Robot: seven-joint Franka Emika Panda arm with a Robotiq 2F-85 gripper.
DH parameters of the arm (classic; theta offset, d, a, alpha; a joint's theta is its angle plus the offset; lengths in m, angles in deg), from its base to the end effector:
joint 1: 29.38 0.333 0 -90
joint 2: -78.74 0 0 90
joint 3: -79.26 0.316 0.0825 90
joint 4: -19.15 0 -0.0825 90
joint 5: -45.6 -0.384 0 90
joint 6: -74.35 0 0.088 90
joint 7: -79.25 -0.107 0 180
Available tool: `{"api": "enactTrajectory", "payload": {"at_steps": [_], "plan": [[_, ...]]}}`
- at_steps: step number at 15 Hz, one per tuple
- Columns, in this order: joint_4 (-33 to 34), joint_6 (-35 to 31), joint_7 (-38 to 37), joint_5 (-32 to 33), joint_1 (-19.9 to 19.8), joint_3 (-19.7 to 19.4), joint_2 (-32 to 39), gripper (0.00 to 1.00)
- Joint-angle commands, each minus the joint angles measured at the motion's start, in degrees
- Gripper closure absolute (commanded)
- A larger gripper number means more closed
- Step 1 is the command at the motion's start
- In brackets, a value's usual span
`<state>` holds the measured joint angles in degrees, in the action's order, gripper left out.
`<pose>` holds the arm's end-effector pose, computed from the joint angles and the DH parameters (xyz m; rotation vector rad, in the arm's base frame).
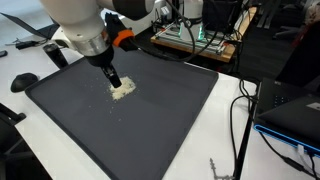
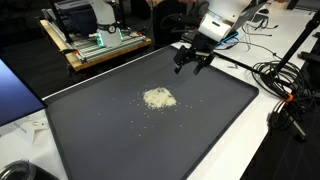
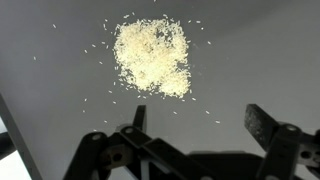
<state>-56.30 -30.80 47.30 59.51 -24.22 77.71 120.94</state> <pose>0.7153 0.0300 0.2856 2.7793 -0.5634 -0.1883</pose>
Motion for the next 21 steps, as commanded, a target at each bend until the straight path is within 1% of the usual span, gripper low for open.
{"api": "enactTrajectory", "payload": {"at_steps": [1,3,6,14,17,21], "plan": [[6.0,1.3,7.2,-3.8,-1.8,-1.2,4.1,0.00],[7.3,0.4,10.9,-5.2,-3.4,-1.2,5.1,0.00],[8.3,-0.7,16.2,-9.2,-6.6,-0.2,5.8,0.00],[3.2,-5.4,26.2,-20.6,-13.8,0.9,4.0,0.00],[-1.1,-10.4,29.1,-25.0,-16.0,1.8,2.8,0.00],[-9.8,-18.0,32.4,-29.6,-18.0,2.5,-0.2,0.00]]}}
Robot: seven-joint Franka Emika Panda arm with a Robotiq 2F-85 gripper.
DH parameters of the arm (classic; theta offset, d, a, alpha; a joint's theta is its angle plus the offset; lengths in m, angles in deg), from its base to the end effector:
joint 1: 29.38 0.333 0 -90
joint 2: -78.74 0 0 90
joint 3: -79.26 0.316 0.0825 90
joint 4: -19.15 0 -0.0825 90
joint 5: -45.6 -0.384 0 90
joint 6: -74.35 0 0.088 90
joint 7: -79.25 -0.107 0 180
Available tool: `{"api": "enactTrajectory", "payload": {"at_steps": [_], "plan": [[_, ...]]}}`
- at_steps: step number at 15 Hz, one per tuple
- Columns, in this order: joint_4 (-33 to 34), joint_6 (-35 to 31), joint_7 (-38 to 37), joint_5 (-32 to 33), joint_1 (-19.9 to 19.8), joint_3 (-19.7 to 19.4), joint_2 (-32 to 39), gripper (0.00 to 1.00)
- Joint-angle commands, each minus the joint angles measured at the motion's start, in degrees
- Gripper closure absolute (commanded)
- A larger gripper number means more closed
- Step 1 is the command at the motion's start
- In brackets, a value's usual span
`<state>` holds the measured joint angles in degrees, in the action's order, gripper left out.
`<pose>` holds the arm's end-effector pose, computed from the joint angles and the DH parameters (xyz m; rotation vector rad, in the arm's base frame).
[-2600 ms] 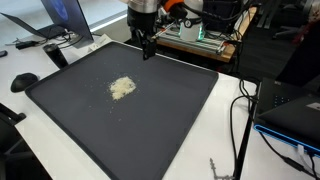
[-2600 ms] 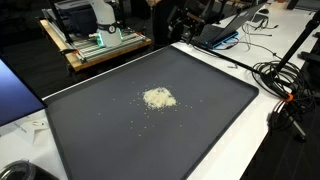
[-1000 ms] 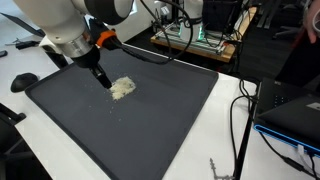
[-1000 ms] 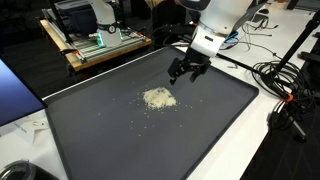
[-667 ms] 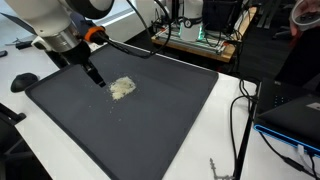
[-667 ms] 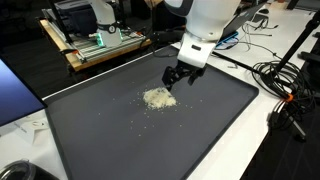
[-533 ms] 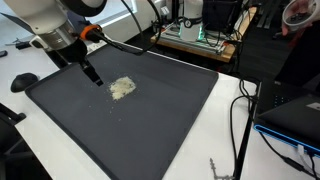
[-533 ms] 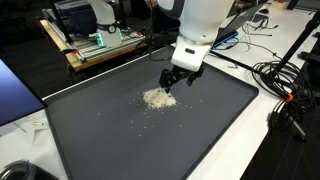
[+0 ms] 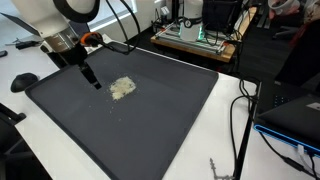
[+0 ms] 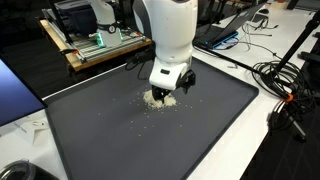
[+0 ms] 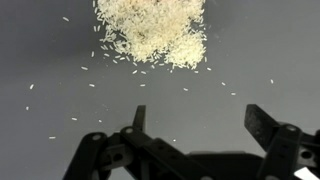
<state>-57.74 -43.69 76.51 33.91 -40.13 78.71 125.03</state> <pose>0.7188 -0.1311 0.2370 -2.9203 0.5112 0.1136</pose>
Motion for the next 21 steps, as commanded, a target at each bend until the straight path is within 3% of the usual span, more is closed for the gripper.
{"api": "enactTrajectory", "payload": {"at_steps": [1,14,21], "plan": [[-10.6,-6.8,3.9,-5.0,-2.5,1.5,-5.2,0.00],[-42.2,-21.2,8.7,-13.5,-6.0,-0.4,-25.9,0.00],[-57.9,-33.1,13.6,-26.5,-6.6,-0.5,-35.3,0.00]]}}
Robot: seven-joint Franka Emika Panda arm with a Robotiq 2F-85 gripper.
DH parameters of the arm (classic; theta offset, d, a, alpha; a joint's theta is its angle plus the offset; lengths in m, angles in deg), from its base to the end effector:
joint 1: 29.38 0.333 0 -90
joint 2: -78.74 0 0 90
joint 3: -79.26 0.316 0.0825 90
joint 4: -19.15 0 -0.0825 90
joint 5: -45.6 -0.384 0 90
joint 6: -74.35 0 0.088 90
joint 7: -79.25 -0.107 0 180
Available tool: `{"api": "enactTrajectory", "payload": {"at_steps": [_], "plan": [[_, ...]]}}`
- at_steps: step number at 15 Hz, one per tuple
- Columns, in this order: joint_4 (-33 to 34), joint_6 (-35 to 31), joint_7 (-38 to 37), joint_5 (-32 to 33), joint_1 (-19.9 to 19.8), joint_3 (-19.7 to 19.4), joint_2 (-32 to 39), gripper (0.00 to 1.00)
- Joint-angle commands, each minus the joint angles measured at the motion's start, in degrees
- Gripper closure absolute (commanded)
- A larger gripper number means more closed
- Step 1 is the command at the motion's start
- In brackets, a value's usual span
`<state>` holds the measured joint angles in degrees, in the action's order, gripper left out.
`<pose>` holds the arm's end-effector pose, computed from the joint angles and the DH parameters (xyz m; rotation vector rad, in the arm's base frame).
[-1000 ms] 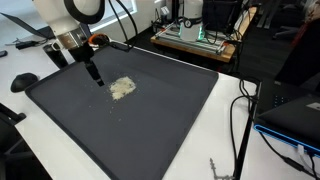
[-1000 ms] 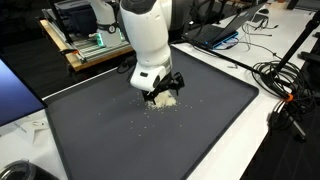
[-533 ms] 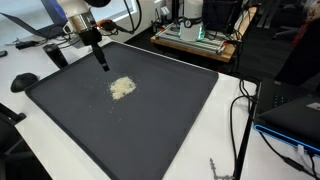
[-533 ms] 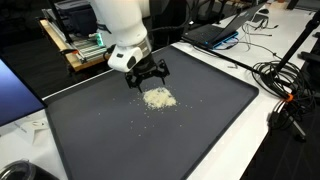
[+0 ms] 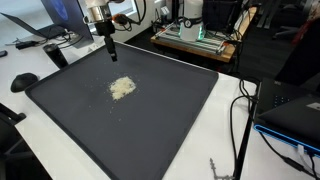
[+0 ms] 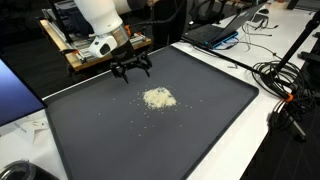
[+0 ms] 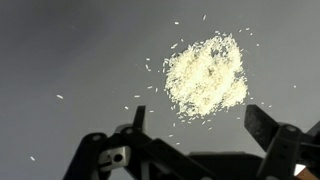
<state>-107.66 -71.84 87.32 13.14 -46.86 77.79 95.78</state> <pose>0.5227 -0.1872 0.2451 -2.6890 0.9161 -0.1624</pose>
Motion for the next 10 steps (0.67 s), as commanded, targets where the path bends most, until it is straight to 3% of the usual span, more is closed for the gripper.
{"api": "enactTrajectory", "payload": {"at_steps": [1,5,10], "plan": [[-9.6,-6.6,3.3,-7.3,0.7,0.4,-7.4,0.00],[-16.2,-11.9,-4.6,-1.3,6.1,-1.2,-13.2,0.00],[-21.8,-14.8,-25.8,17.8,11.3,-2.7,-18.7,0.00]]}}
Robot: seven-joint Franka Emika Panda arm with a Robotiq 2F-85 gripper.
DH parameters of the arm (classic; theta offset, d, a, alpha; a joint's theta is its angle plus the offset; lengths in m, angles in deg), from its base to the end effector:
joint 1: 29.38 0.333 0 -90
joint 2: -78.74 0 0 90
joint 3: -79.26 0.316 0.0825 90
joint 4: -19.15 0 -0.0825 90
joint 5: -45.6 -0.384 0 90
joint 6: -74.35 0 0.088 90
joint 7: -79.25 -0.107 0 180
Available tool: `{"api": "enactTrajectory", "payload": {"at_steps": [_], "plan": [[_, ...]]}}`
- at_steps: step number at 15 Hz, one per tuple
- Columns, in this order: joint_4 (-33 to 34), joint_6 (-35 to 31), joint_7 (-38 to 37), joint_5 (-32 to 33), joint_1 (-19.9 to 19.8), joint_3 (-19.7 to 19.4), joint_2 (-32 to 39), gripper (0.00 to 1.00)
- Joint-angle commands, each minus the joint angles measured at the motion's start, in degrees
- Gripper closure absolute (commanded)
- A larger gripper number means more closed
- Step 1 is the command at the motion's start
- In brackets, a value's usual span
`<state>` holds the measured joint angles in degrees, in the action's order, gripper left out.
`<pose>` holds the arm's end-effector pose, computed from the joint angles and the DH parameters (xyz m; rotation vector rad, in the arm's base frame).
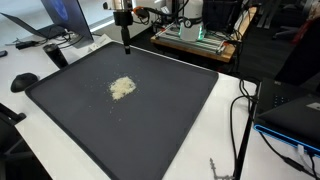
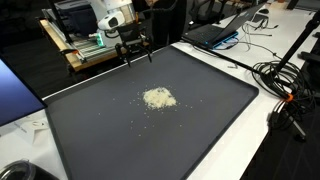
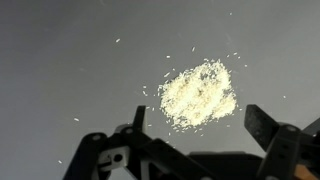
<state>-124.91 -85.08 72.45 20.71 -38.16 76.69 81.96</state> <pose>0.4690 -0.1135 0.2771 -2.7592 1.0198 -0.3189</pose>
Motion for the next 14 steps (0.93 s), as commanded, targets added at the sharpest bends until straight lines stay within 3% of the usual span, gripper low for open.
{"api": "enactTrajectory", "payload": {"at_steps": [1,5,7,14], "plan": [[-4.8,-0.8,-15.3,14.9,2.9,-1.7,-5.6,0.00],[-3.8,4.0,-32.2,33.2,2.9,0.5,-9.9,0.00],[-2.4,7.5,-37.5,39.2,2.6,2.6,-11.9,0.00],[6.5,20.7,-38.3,42.7,5.3,9.7,-11.8,0.00]]}}
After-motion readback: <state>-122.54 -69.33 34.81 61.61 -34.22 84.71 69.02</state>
